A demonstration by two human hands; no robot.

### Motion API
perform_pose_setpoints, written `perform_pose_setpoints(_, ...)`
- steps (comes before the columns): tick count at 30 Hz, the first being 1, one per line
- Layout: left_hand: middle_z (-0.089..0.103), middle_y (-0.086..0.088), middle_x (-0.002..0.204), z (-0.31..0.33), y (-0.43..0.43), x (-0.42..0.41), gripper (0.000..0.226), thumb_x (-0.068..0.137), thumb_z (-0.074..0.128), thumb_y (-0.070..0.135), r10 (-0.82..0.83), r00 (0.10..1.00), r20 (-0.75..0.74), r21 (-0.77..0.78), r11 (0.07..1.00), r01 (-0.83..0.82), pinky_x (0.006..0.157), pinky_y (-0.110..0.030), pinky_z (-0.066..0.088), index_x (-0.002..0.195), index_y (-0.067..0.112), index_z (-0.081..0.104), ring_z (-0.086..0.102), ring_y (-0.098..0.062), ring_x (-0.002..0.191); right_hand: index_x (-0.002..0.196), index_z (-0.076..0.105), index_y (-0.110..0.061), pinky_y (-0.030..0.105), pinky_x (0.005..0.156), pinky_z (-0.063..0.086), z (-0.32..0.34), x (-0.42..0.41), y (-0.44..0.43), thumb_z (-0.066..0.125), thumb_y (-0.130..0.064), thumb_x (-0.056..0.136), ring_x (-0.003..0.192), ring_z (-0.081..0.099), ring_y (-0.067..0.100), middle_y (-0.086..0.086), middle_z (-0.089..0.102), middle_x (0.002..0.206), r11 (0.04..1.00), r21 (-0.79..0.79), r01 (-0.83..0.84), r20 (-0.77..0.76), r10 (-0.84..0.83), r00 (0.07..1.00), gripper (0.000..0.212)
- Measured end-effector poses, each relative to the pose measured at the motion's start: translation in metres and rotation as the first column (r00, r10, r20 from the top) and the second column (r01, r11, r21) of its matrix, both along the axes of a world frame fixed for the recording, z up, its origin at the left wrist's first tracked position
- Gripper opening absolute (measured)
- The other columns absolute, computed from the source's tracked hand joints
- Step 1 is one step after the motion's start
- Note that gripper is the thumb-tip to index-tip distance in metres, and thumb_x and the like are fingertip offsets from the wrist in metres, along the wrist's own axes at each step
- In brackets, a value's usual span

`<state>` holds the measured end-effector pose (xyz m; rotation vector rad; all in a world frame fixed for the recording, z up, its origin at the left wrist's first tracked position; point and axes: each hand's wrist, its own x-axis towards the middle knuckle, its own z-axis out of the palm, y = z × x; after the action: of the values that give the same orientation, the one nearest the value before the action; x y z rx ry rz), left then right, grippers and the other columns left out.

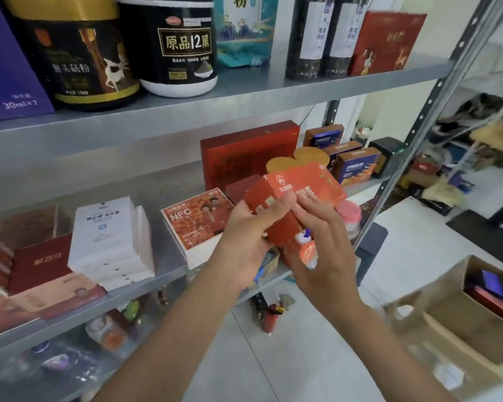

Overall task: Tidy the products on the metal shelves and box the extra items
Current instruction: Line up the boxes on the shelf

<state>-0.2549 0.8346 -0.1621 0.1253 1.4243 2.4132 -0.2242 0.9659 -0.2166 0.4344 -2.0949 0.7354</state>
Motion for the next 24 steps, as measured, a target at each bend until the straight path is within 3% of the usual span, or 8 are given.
perform_pose_setpoints(4, 0.072, -0.013, 0.110, -0.023, 0.019, -0.020, 0.048, 0.075, 0.079, 0.014, 0.057, 0.998, 0.011, -0.093, 0.994, -0.055, 0.089, -0.043, 0.057, 0.119, 0.010, 0.062, 0.071, -0.028, 0.100, 0.145, 0.041, -0.009, 0.042, 0.118, 0.027, -0.015, 0.019, 0.033, 0.063, 0.010, 0.080, 0.146, 0.027, 0.020, 0.003, 0.035, 0.155, 0.984, 0.078, -0.158, 0.298, 0.128, 0.946, 0.072)
perform_pose_setpoints(7, 0.071, -0.011, 0.111, -0.049, 0.027, -0.032, 0.059, 0.066, 0.086, 0.014, -0.100, 0.989, -0.105, -0.298, 0.952, 0.065, 0.083, -0.040, 0.058, 0.120, 0.013, 0.060, 0.071, -0.025, 0.097, 0.150, 0.032, -0.015, 0.048, 0.118, 0.024, -0.023, 0.023, 0.082, 0.071, -0.005, 0.084, 0.148, 0.019, 0.019, -0.001, 0.022, 0.160, 0.986, 0.164, 0.035, 0.395, -0.098, 0.913, 0.077)
perform_pose_setpoints(10, 0.074, 0.006, 0.103, -0.062, 0.035, -0.041, 0.059, 0.065, 0.085, 0.017, -0.406, 0.893, -0.194, -0.437, 0.851, 0.292, 0.074, -0.026, 0.058, 0.117, 0.024, 0.058, 0.071, -0.013, 0.096, 0.151, 0.021, -0.021, 0.038, 0.119, 0.013, -0.023, 0.026, 0.139, 0.080, -0.025, 0.077, 0.149, 0.009, 0.019, 0.000, 0.009, 0.161, 0.961, 0.143, 0.238, 0.557, -0.277, 0.783, 0.094)
perform_pose_setpoints(12, 0.073, 0.017, 0.102, -0.063, 0.048, -0.043, 0.059, 0.069, 0.085, 0.012, -0.543, 0.815, -0.204, -0.475, 0.783, 0.402, 0.073, -0.018, 0.055, 0.118, 0.027, 0.055, 0.069, -0.005, 0.097, 0.146, 0.029, -0.031, 0.035, 0.116, 0.023, -0.021, 0.032, 0.172, 0.078, -0.038, 0.070, 0.145, 0.024, 0.019, -0.006, 0.026, 0.156, 0.985, 0.015, 0.174, 0.765, -0.123, 0.632, 0.090)
perform_pose_setpoints(14, 0.072, 0.014, 0.108, -0.064, 0.065, -0.046, 0.060, 0.072, 0.081, 0.010, -0.617, 0.761, -0.200, -0.520, 0.725, 0.452, 0.079, -0.020, 0.055, 0.123, 0.027, 0.054, 0.068, -0.007, 0.103, 0.131, 0.047, -0.031, 0.032, 0.101, 0.045, -0.026, 0.041, 0.194, 0.081, -0.036, 0.064, 0.124, 0.053, 0.018, -0.008, 0.055, 0.131, 0.967, -0.218, 0.131, 0.860, 0.127, 0.495, 0.075)
perform_pose_setpoints(16, 0.070, 0.006, 0.116, -0.064, 0.085, -0.049, 0.063, 0.074, 0.082, 0.009, -0.682, 0.706, -0.191, -0.546, 0.672, 0.501, 0.086, -0.027, 0.055, 0.127, 0.026, 0.053, 0.066, -0.013, 0.110, 0.116, 0.054, -0.018, 0.032, 0.092, 0.050, -0.039, 0.050, 0.213, 0.087, -0.025, 0.064, 0.104, 0.062, 0.016, -0.003, 0.064, 0.109, 0.933, -0.305, 0.193, 0.855, 0.180, 0.486, 0.062)
perform_pose_setpoints(19, 0.067, 0.007, 0.119, -0.066, 0.121, -0.057, 0.067, 0.074, 0.082, 0.012, -0.736, 0.652, -0.181, -0.577, 0.616, 0.536, 0.090, -0.030, 0.055, 0.131, 0.026, 0.052, 0.064, -0.013, 0.113, 0.107, 0.057, -0.014, 0.026, 0.086, 0.052, -0.056, 0.060, 0.238, 0.091, -0.016, 0.061, 0.095, 0.065, 0.014, -0.004, 0.067, 0.099, 0.878, -0.356, 0.319, 0.831, 0.142, 0.538, 0.057)
perform_pose_setpoints(24, 0.071, 0.002, 0.111, -0.082, 0.206, -0.069, 0.056, 0.076, 0.080, 0.009, -0.587, 0.773, -0.240, -0.572, 0.729, 0.376, 0.077, -0.022, 0.055, 0.125, 0.024, 0.057, 0.068, -0.011, 0.101, 0.100, 0.062, -0.015, 0.032, 0.080, 0.054, -0.075, 0.080, 0.290, 0.093, -0.023, 0.059, 0.085, 0.068, 0.018, 0.001, 0.071, 0.092, 0.764, -0.372, 0.527, 0.821, 0.006, 0.571, 0.052)
